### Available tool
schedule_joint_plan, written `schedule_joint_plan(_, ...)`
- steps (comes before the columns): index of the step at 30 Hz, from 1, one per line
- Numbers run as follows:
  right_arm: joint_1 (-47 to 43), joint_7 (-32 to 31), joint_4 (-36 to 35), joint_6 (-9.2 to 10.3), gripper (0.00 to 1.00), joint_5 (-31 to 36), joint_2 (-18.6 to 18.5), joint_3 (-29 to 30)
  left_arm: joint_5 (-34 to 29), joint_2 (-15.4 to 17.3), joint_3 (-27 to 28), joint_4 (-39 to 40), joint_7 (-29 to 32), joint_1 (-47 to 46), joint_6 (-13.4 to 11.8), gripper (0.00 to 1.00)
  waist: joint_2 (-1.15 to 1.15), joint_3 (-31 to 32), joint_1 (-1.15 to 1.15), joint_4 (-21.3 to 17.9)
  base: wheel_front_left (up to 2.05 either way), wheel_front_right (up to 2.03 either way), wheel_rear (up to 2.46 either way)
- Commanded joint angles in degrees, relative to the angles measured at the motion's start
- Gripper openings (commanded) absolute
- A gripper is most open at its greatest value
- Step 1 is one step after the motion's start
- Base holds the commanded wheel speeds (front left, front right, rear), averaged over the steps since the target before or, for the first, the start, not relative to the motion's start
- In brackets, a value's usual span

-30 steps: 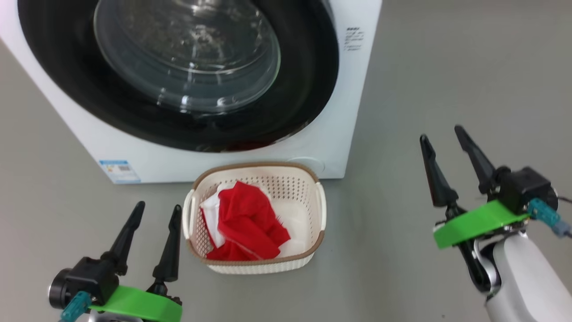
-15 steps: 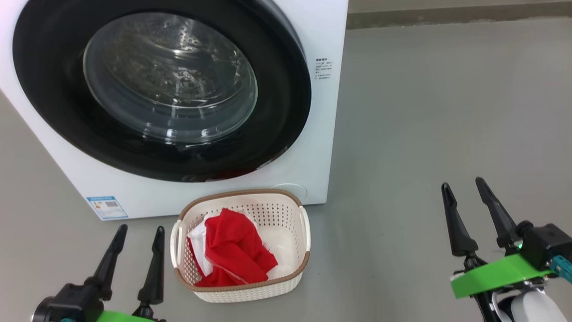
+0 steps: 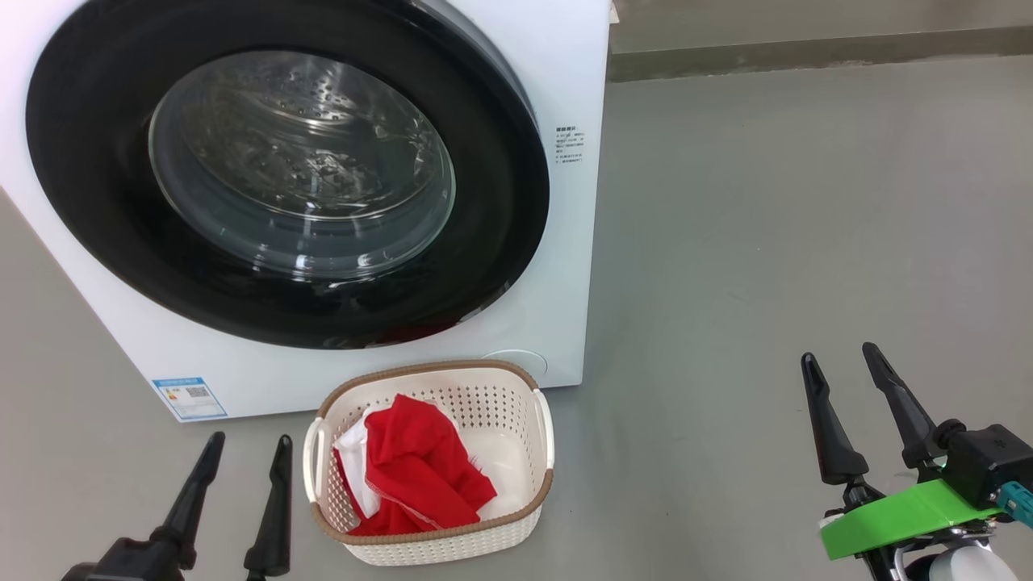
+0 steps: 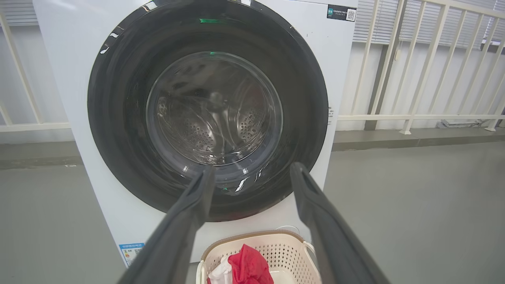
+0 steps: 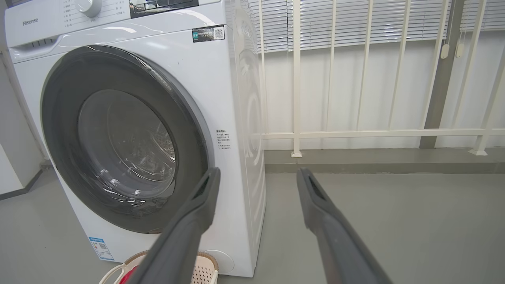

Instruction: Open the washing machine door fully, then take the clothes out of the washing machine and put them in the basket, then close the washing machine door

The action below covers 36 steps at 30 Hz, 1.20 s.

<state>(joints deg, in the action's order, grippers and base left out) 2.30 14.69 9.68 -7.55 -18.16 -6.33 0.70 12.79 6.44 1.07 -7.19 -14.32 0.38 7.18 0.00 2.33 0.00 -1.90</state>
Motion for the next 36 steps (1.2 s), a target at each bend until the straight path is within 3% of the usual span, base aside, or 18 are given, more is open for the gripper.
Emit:
schedule_joint_plan(1,0.2,0.3,-1.6,0.06,1.00,-0.8,-1.0,-1.6,-0.9,1.0,2.1,1.8,-0.7,-0.8,0.3,1.00,0.00,0.1,0.00,0.0,0.00,0.00,0.00)
schedule_joint_plan(11,-0.2,0.3,-1.5,0.06,1.00,-0.7,-1.4,-1.8,-1.5,0.0,3.1,2.2,-0.7,-0.3,0.3,1.00,0.00,0.1,0.00,0.4,0.00,0.00,0.00)
schedule_joint_plan(12,-1.2,0.0,0.2,0.00,0.00,0.0,-0.5,-0.4,-1.2,-0.5,0.8,0.3,0.0,0.9,0.0,0.00,0.00,0.1,0.00,0.4,0.00,0.00,0.00)
schedule_joint_plan(19,-2.5,-0.6,3.6,0.00,0.00,-1.6,0.7,-0.8,0.6,-1.8,0.6,-3.2,1.0,1.8,-0.1,0.00,0.00,0.0,0.01,0.4,0.00,0.00,0.00)
schedule_joint_plan(23,-2.3,-1.3,3.5,0.00,0.00,-4.0,0.8,-0.6,3.2,-1.8,0.7,-3.2,1.7,1.6,-0.1,0.00,0.00,0.1,0.13,0.5,0.00,0.00,0.00)
schedule_joint_plan(27,-2.1,-1.9,3.6,0.01,0.00,-6.4,0.9,-0.3,5.8,-1.9,0.9,-3.3,2.3,1.3,0.0,0.00,0.00,-0.1,0.01,0.5,0.00,0.00,0.00)
schedule_joint_plan(36,-1.6,-3.4,3.6,0.01,0.00,-11.7,1.1,0.1,11.6,-2.0,1.2,-3.6,3.7,0.7,0.0,0.00,0.00,-0.3,0.00,0.6,0.00,0.00,0.00)
